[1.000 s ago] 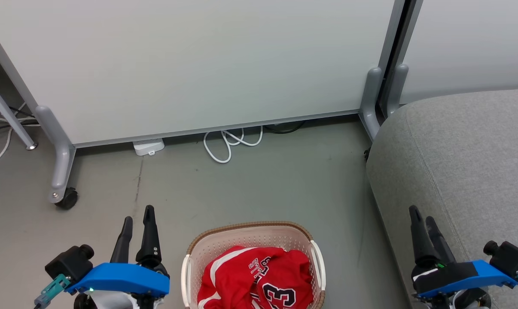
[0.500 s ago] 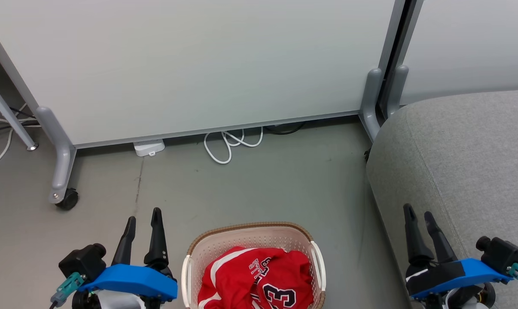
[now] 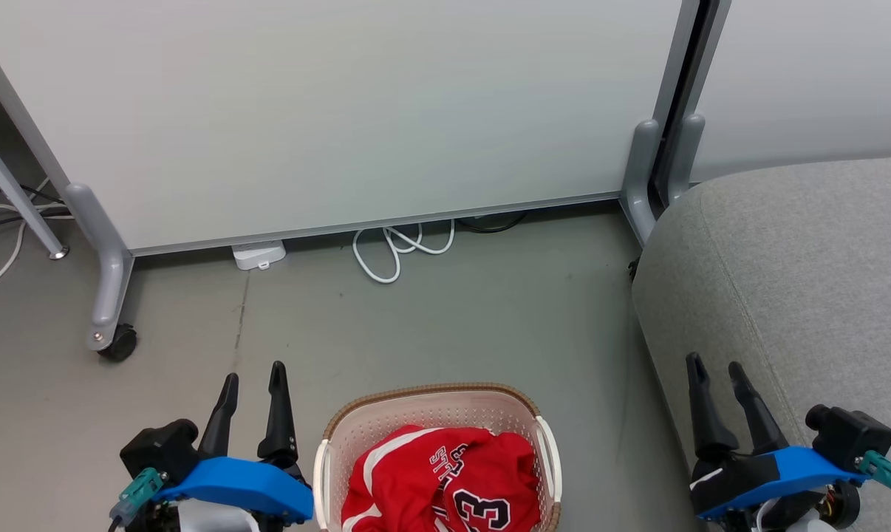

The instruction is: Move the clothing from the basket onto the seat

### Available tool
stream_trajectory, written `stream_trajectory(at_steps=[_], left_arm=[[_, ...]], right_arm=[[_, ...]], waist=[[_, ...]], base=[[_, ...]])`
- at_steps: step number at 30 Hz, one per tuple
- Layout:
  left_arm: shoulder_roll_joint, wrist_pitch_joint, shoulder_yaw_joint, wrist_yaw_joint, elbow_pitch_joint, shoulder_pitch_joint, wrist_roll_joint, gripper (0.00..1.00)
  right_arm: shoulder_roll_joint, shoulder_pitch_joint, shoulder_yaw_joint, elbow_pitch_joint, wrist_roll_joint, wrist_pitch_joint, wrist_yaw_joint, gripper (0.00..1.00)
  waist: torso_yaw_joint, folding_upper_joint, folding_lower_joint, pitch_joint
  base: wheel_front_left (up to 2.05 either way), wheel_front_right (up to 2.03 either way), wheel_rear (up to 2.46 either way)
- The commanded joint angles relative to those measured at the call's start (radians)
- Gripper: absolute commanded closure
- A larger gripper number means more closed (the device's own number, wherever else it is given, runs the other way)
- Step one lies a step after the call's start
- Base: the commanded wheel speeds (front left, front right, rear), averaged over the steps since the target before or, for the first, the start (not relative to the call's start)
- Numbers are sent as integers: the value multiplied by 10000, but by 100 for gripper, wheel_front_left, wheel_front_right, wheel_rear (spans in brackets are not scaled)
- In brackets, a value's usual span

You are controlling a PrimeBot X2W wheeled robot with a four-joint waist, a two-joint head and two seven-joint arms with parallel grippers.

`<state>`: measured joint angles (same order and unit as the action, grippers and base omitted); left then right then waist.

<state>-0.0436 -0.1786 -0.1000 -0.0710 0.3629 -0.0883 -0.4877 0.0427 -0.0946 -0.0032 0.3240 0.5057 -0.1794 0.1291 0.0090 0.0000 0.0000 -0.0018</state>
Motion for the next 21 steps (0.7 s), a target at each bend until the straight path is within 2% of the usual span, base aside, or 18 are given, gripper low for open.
stream_trajectory(at_steps=[1, 21], left_arm=[[-63, -108, -41, 13, -24, -210, 186, 0], [-76, -555, -357, 43, 240, -310, 1078, 0]], right_arm=[[79, -179, 1, 1, -267, -87, 19, 0], [93, -270, 80, 254, -1935, -496, 23, 0]], waist=[[2, 0, 0, -4], [31, 0, 0, -84]], base=[[0, 0, 0], [0, 0, 0]])
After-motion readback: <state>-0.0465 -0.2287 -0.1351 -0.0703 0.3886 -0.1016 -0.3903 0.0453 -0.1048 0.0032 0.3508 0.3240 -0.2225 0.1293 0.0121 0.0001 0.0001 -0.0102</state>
